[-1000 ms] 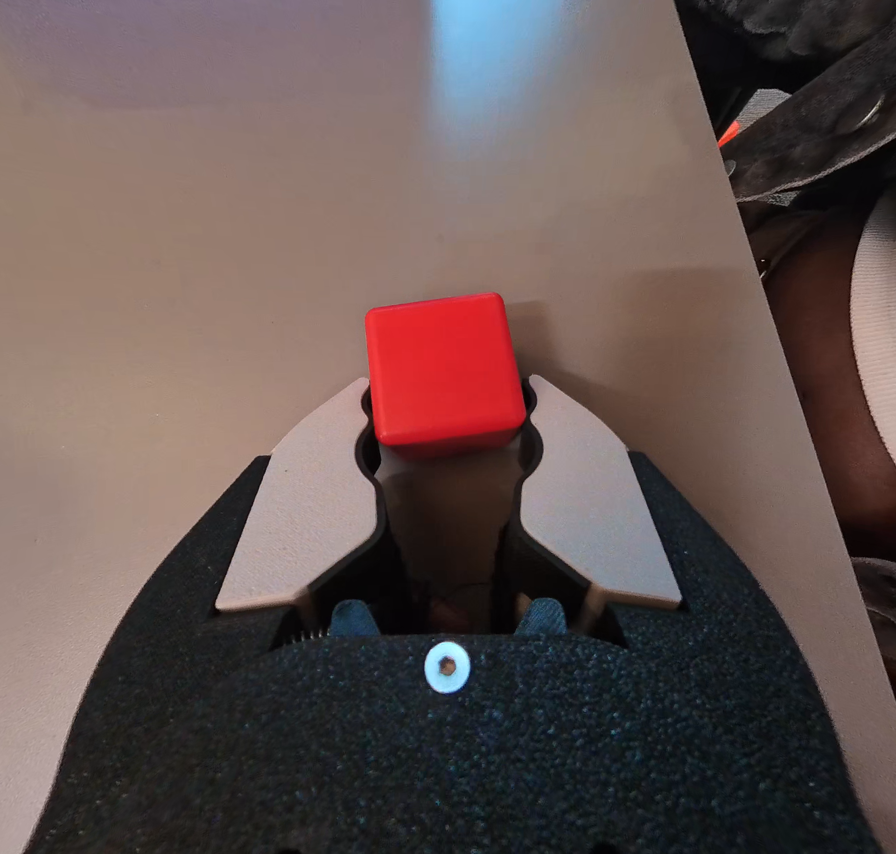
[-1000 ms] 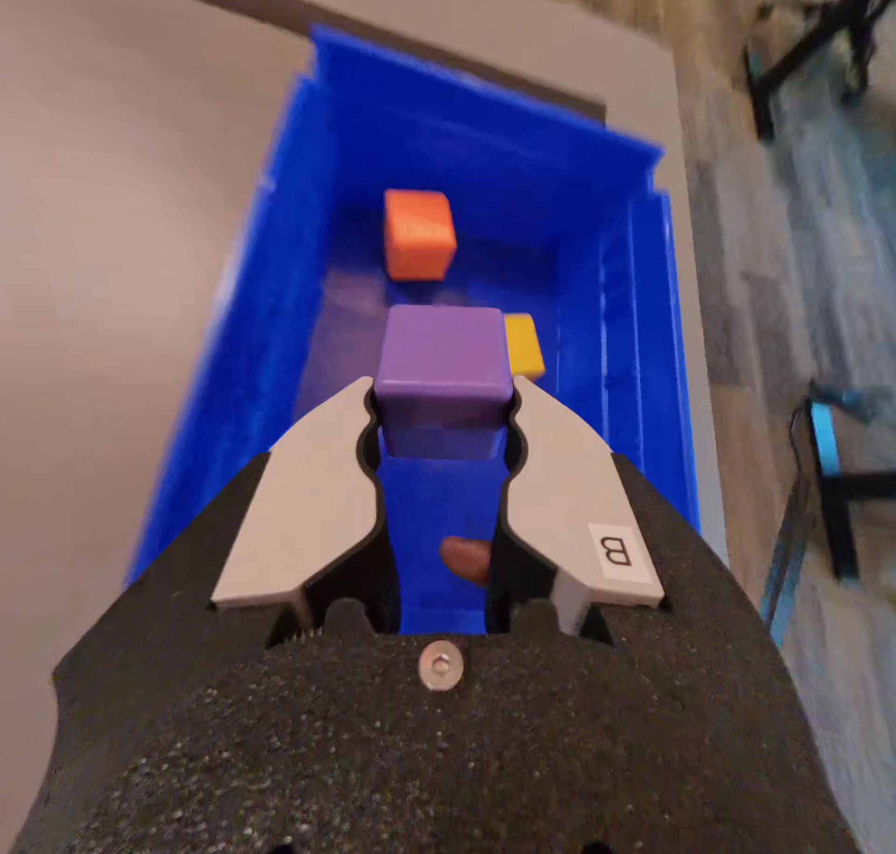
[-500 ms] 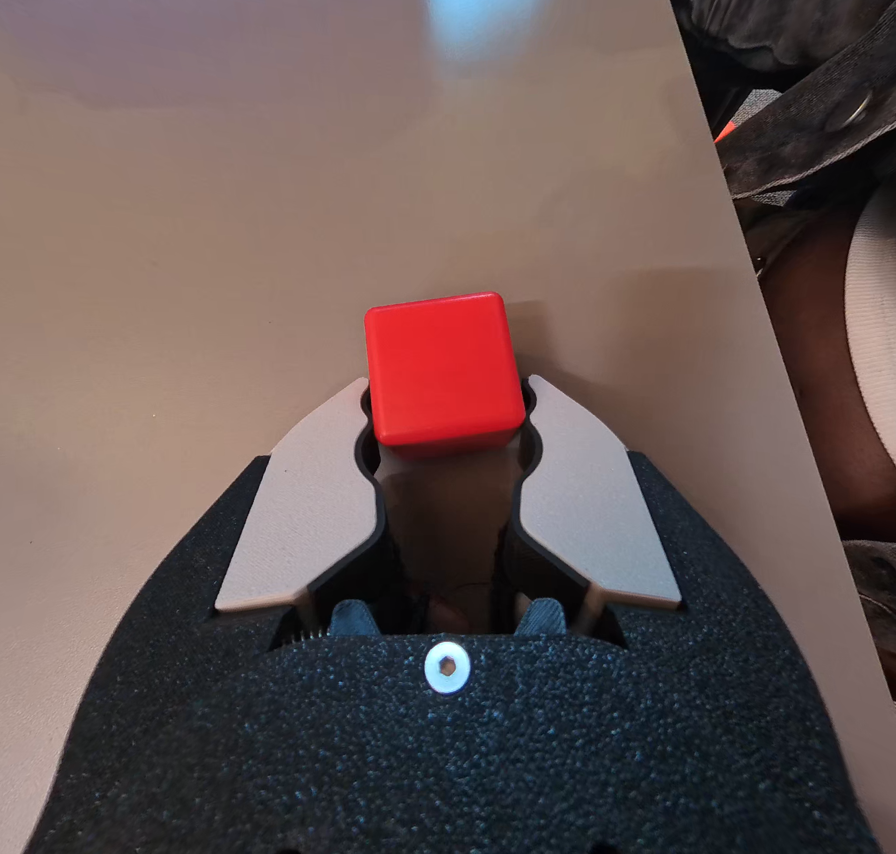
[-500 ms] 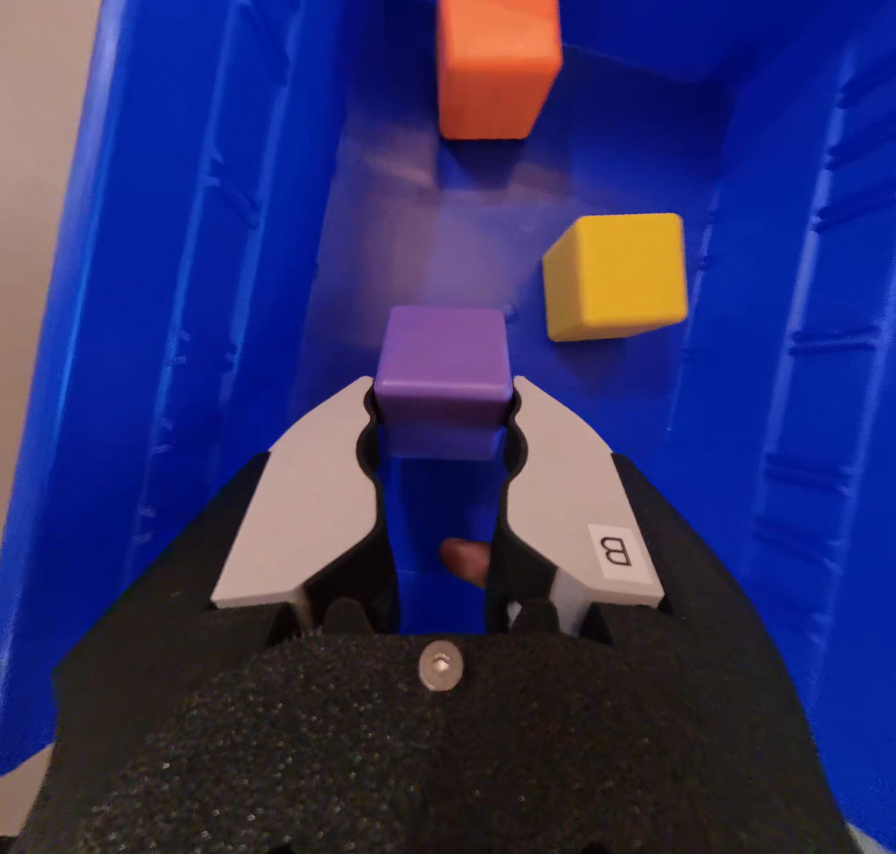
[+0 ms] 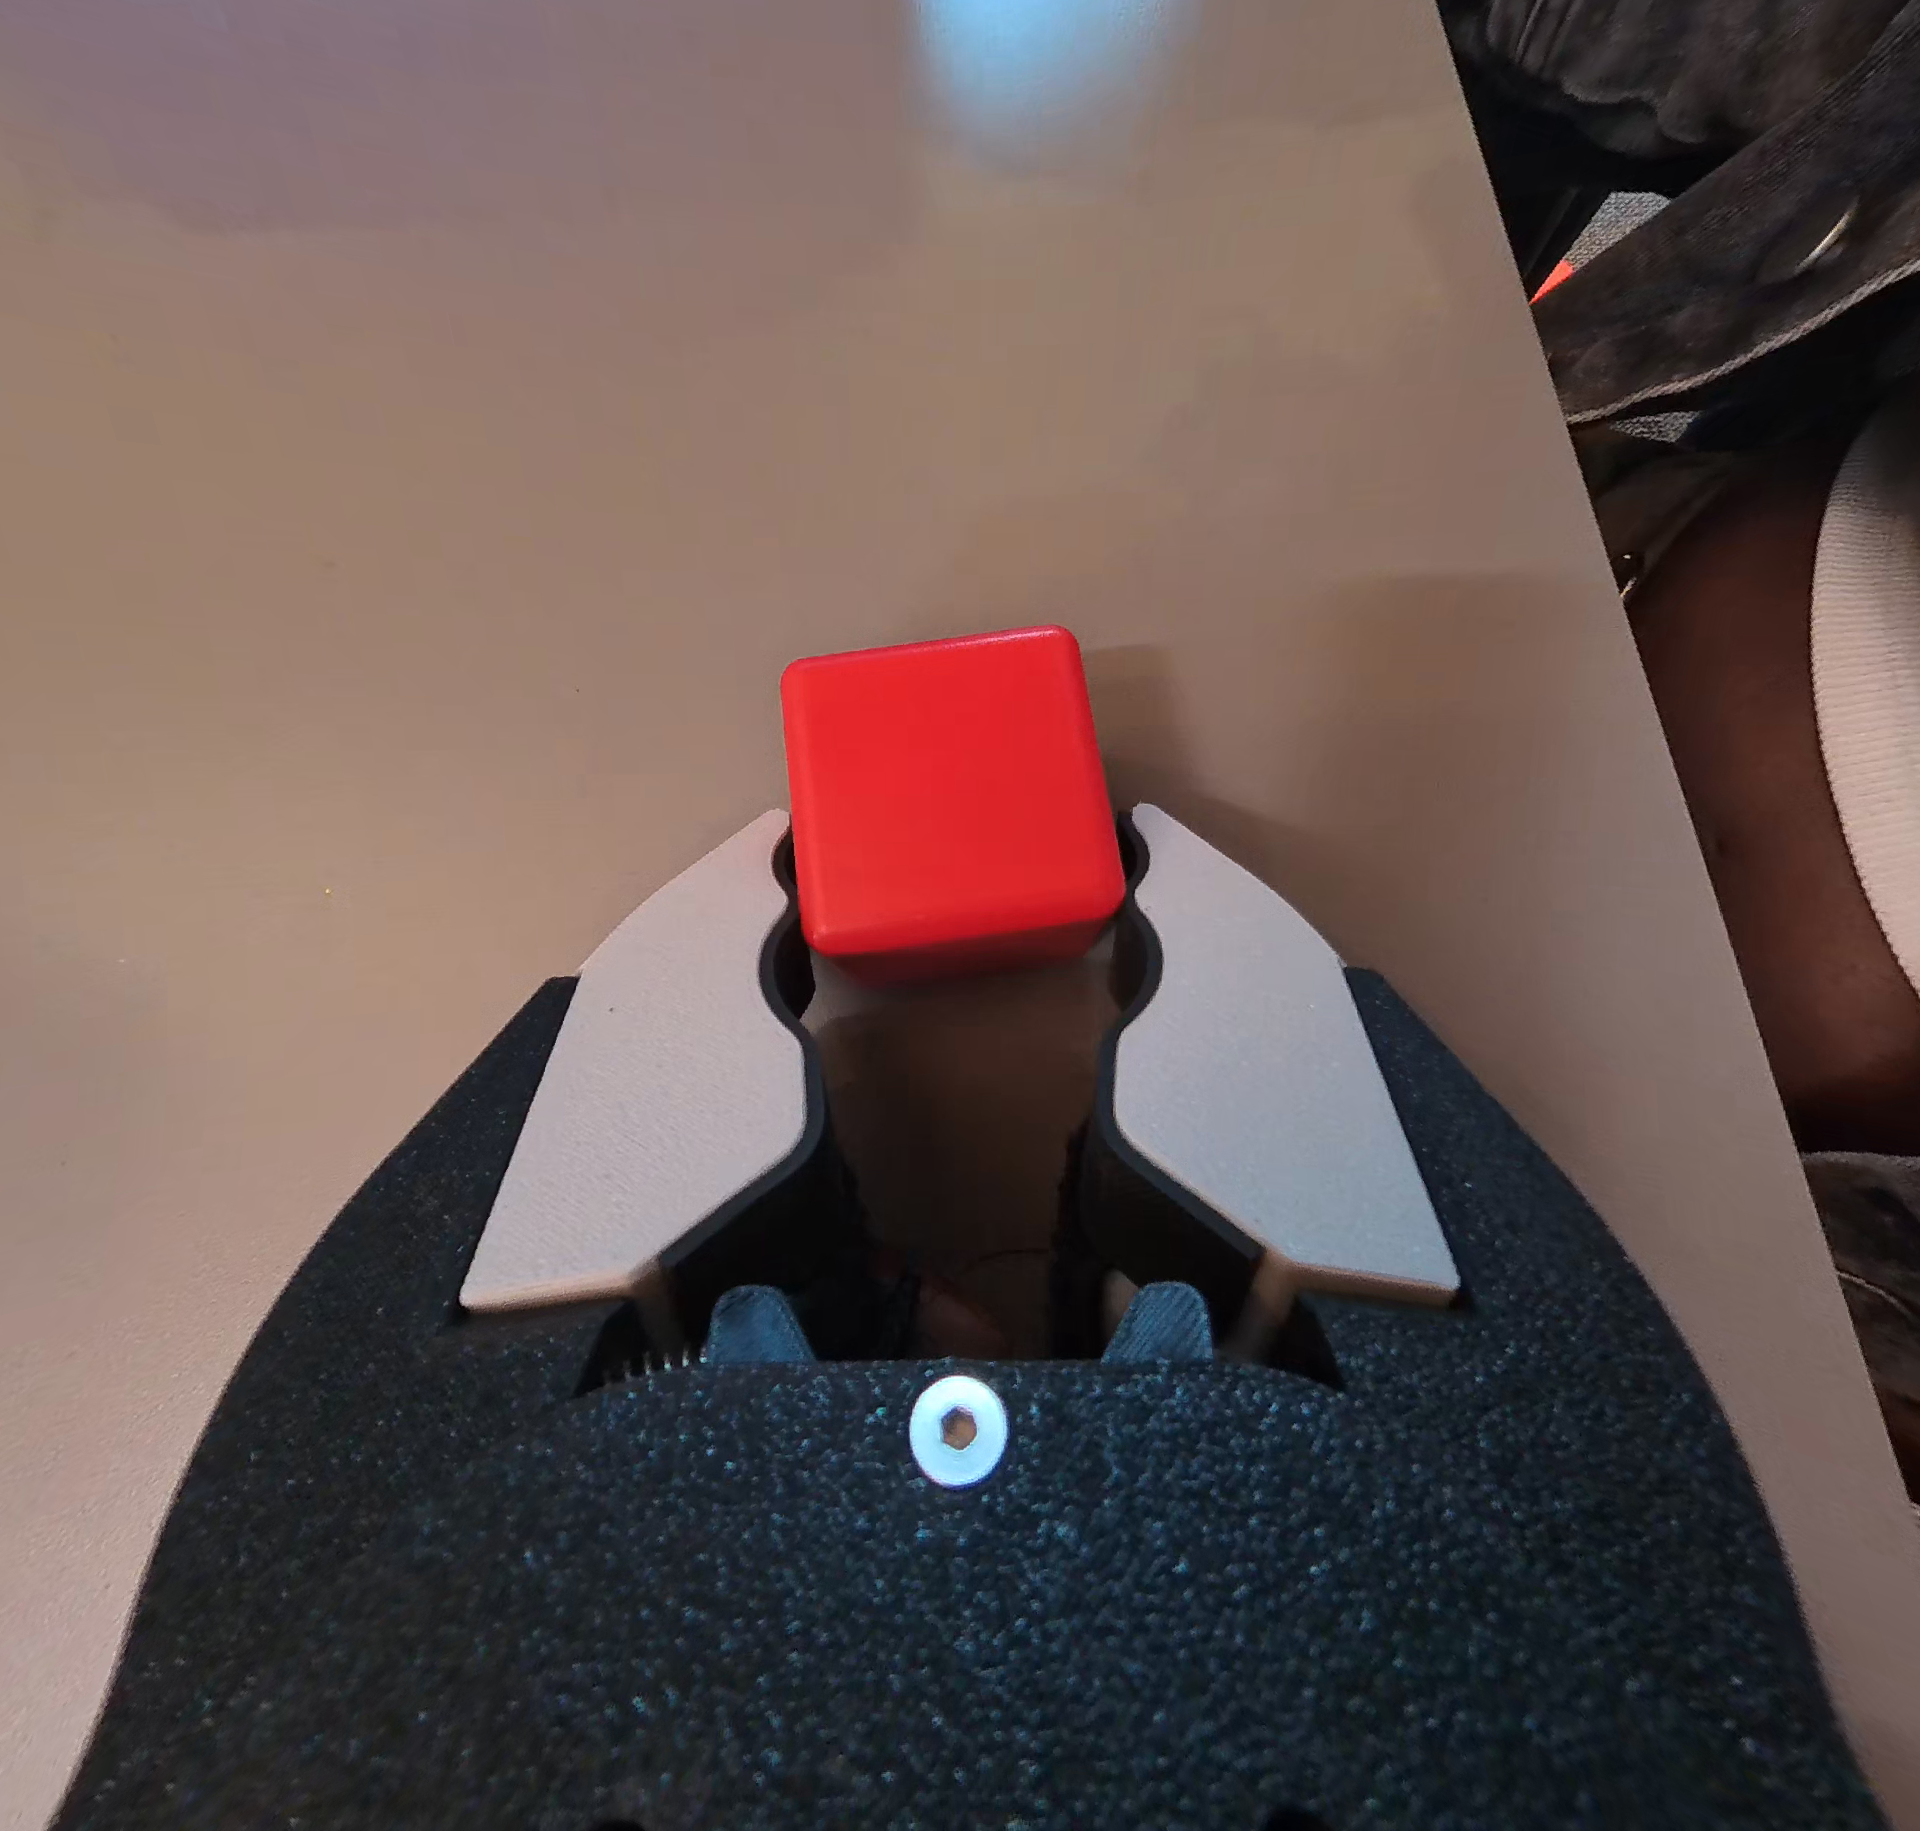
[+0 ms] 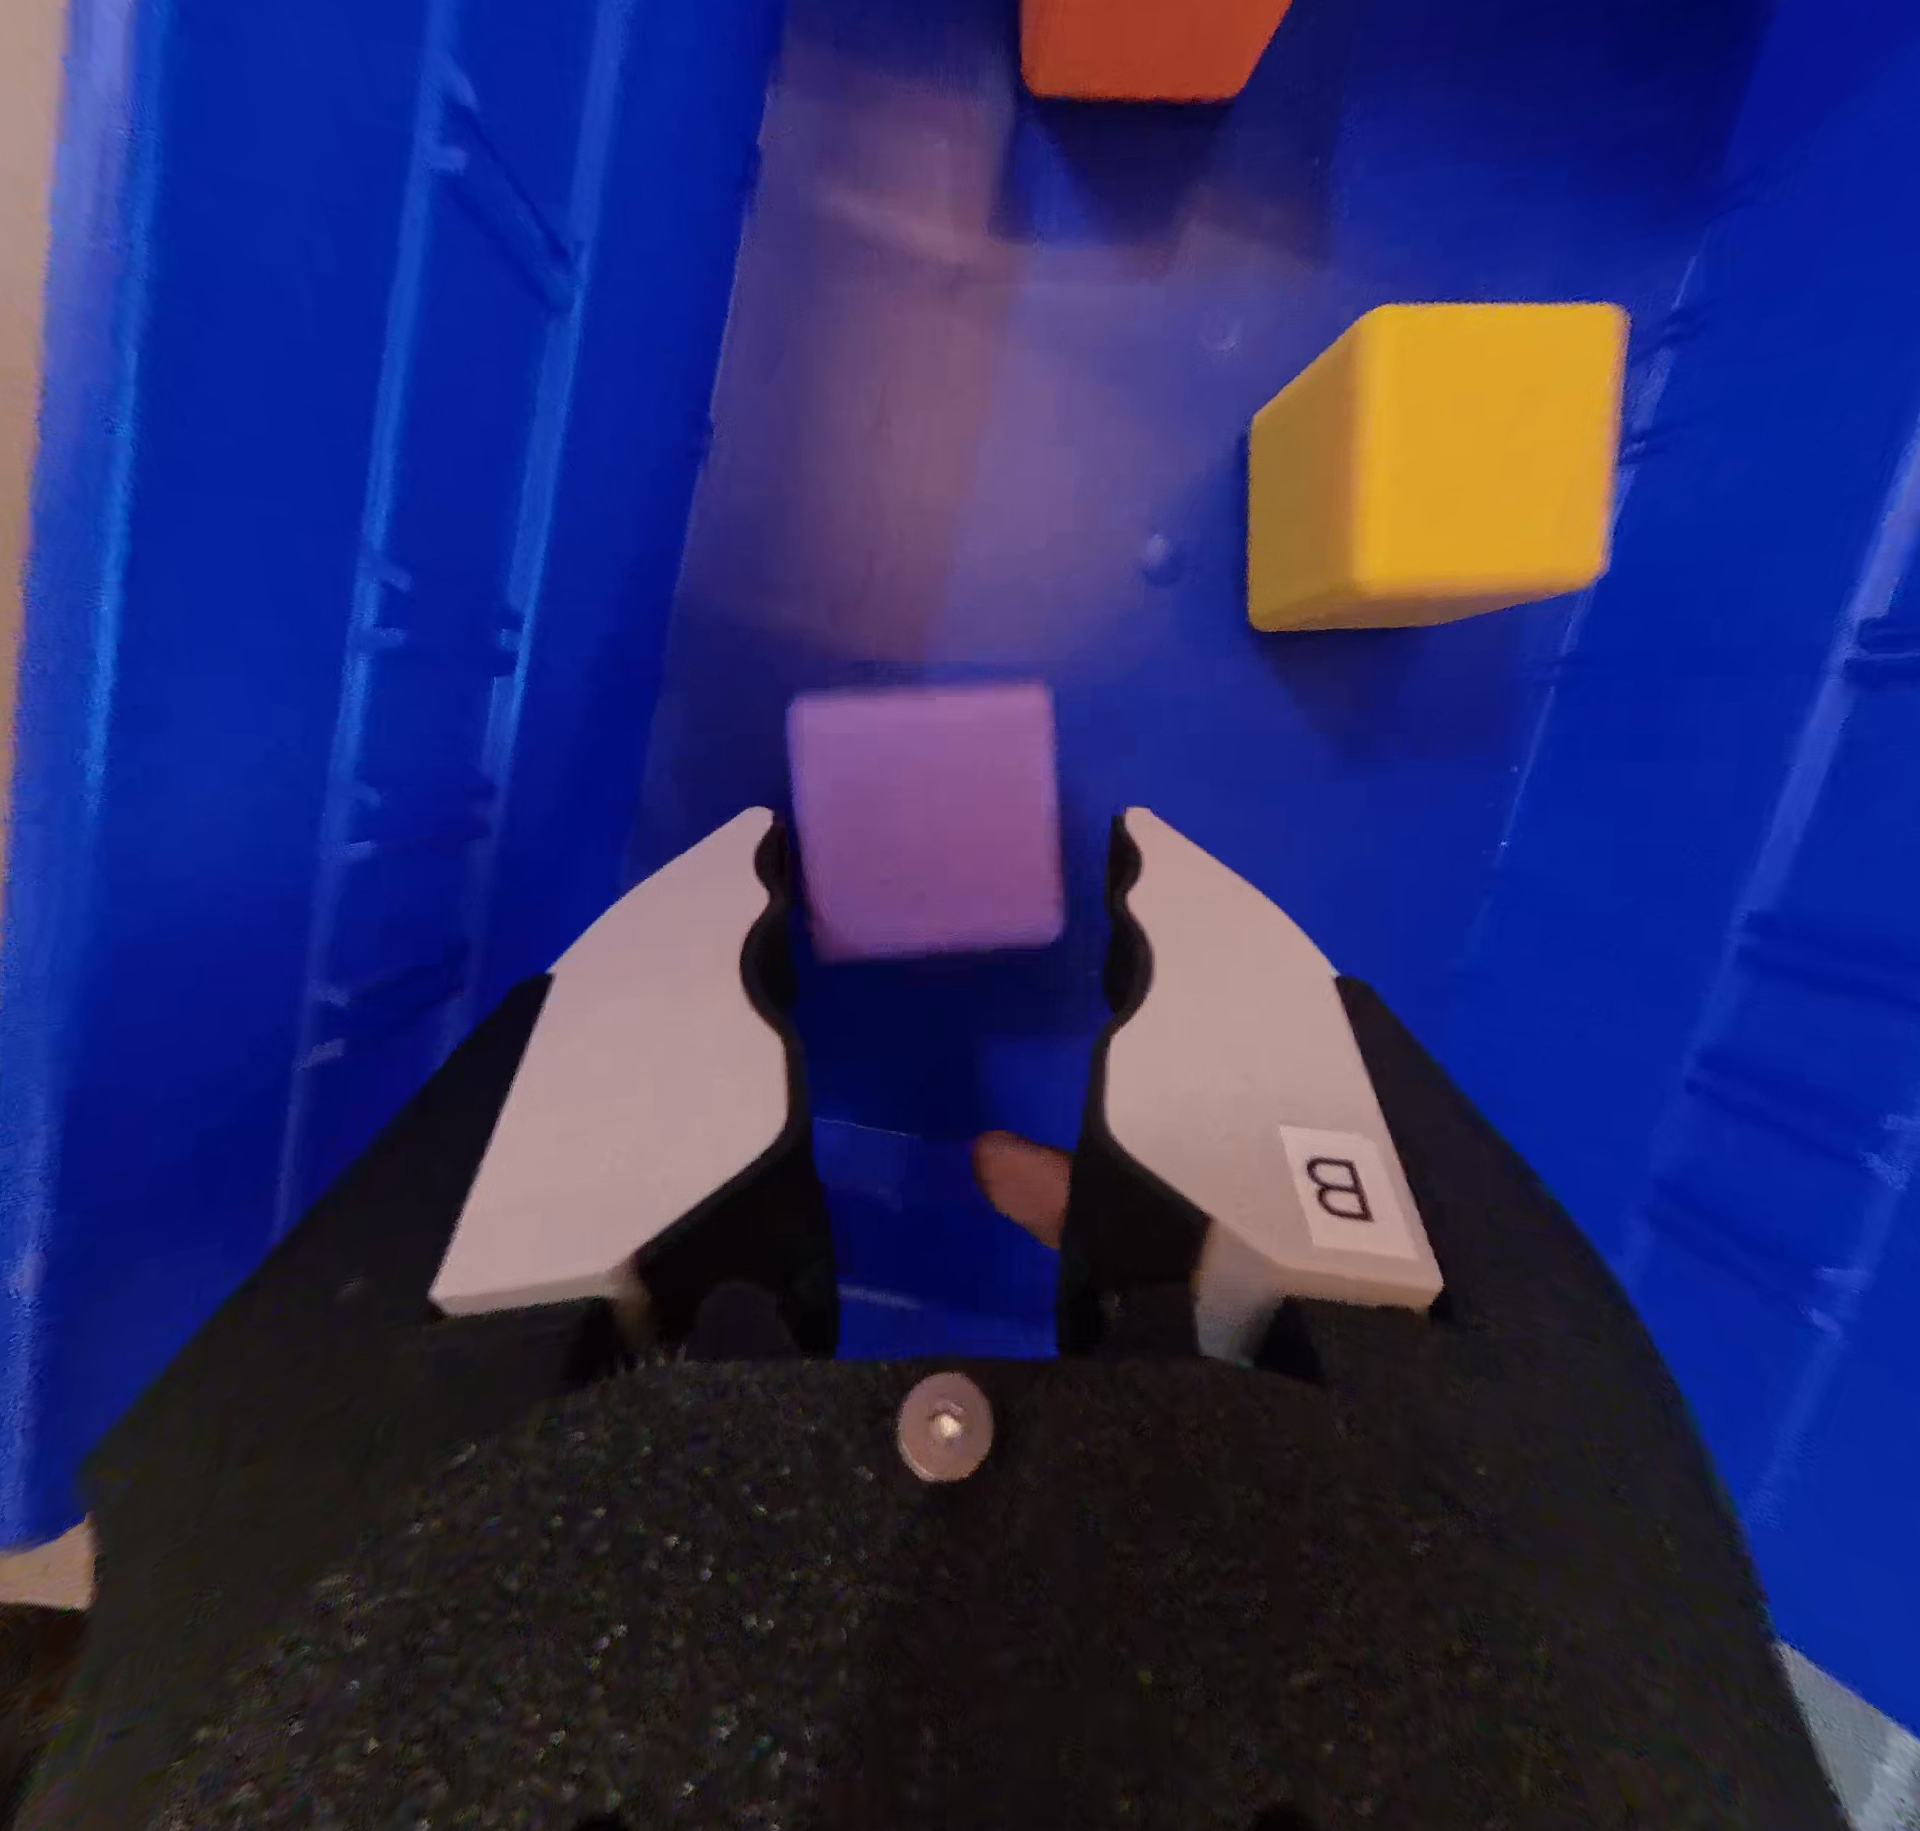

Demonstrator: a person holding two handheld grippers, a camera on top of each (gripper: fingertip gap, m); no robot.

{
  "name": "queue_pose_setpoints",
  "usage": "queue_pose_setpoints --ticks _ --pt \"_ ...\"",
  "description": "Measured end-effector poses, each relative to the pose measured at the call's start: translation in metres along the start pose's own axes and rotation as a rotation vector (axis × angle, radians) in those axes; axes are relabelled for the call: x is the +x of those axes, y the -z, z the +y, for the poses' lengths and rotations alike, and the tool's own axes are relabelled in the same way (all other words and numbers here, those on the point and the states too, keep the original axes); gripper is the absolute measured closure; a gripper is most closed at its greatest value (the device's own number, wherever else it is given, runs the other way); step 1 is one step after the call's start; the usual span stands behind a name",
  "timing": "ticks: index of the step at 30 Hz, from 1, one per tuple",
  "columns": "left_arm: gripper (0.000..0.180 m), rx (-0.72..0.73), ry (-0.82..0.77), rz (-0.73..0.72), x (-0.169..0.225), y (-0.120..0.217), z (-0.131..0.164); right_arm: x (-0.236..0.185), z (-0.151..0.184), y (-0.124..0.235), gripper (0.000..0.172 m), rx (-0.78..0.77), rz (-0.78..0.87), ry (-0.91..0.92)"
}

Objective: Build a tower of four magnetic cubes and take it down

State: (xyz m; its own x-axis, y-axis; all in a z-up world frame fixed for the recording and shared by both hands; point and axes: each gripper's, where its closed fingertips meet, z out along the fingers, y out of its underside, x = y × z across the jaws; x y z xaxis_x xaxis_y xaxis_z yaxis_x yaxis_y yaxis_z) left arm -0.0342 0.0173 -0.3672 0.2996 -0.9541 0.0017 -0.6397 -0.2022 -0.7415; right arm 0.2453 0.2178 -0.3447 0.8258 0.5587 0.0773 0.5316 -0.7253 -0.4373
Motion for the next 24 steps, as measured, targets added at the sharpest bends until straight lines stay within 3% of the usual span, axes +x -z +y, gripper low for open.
queue_pose_setpoints --ticks 3,6,8,10,13,16,21,24 --pt "0.125 0.0 -0.001 0.001 0.0 0.0 0.0 0.012 -0.024 0.034 0.099 0.188 0.086 -0.018" --pt "0.125 0.0 -0.001 0.001 0.0 0.0 0.0 -0.009 -0.069 0.095 0.098 0.555 0.097 0.064" --pt "0.125 0.0 -0.002 0.003 0.001 0.0 0.0 -0.068 -0.092 0.136 0.101 0.798 -0.098 0.22" --pt "0.125 0.001 -0.008 0.012 0.002 0.0 0.0 -0.148 -0.089 0.158 0.102 0.89 -0.401 0.45" --pt "0.102 0.034 -0.013 0.027 0.004 0.003 -0.003 -0.239 -0.062 0.148 0.099 0.802 -0.713 0.743" --pt "0.068 0.141 0.04 0.035 0.0 0.014 -0.015 -0.297 -0.04 0.105 0.098 0.618 -0.869 0.88" --pt "0.038 0.344 0.093 0.01 -0.01 0.035 -0.037 -0.342 -0.016 0.044 0.096 0.388 -0.936 0.929" --pt "0.035 0.382 0.075 -0.005 -0.011 0.039 -0.043 -0.349 -0.013 0.034 0.099 0.393 -0.879 0.979"
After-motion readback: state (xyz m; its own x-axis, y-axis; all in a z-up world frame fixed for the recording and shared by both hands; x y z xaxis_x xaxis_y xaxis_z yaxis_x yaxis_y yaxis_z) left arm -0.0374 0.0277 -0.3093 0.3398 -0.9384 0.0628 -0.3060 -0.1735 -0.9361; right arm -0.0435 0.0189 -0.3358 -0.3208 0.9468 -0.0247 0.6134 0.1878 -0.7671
